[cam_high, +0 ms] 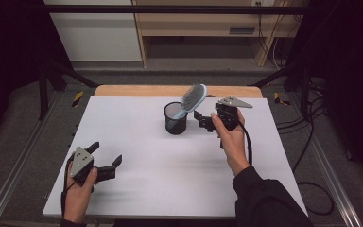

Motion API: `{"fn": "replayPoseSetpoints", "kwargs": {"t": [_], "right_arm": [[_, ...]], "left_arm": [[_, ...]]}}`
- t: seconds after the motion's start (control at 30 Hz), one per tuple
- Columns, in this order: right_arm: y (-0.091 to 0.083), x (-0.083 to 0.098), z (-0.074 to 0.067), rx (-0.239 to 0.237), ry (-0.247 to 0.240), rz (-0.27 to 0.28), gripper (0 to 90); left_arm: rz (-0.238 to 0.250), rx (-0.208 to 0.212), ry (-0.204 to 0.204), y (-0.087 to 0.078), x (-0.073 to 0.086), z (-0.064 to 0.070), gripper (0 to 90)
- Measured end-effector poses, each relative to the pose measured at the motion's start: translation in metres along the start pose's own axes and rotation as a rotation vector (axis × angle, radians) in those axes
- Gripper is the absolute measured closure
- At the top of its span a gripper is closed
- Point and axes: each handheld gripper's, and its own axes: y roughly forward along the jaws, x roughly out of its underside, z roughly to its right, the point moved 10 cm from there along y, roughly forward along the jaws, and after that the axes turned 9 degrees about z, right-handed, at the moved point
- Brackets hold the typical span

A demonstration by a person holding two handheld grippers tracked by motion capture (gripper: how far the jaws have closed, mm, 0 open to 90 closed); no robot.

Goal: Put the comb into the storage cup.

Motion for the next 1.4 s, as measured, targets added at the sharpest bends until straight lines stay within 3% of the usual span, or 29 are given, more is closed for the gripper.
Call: {"fn": "replayPoseSetpoints", "kwargs": {"t": [0.2,0.43,0.73,1.17,1.4], "right_arm": [[-0.009,-0.002,0.004,0.009,-0.011,0.008,4.5],[-0.02,0.003,0.002,0.022,-0.081,-0.002,5.4],[-0.038,-0.003,0.007,0.012,-0.084,0.019,4.7],[-0.058,-0.009,0.021,0.054,-0.1,0.091,4.0],[-0.069,-0.012,0.029,0.051,-0.109,0.113,5.3]], "left_arm": [[-0.001,0.001,-0.002,0.0,0.0,0.001,3.0],[-0.004,0.002,0.002,0.0,0.001,0.001,3.0],[-0.007,0.005,0.002,0.001,0.001,0.002,3.0],[-0.01,0.004,0.002,0.001,0.002,0.002,3.0],[-0.009,0.002,-0.001,0.0,0.002,0.002,2.9]]}}
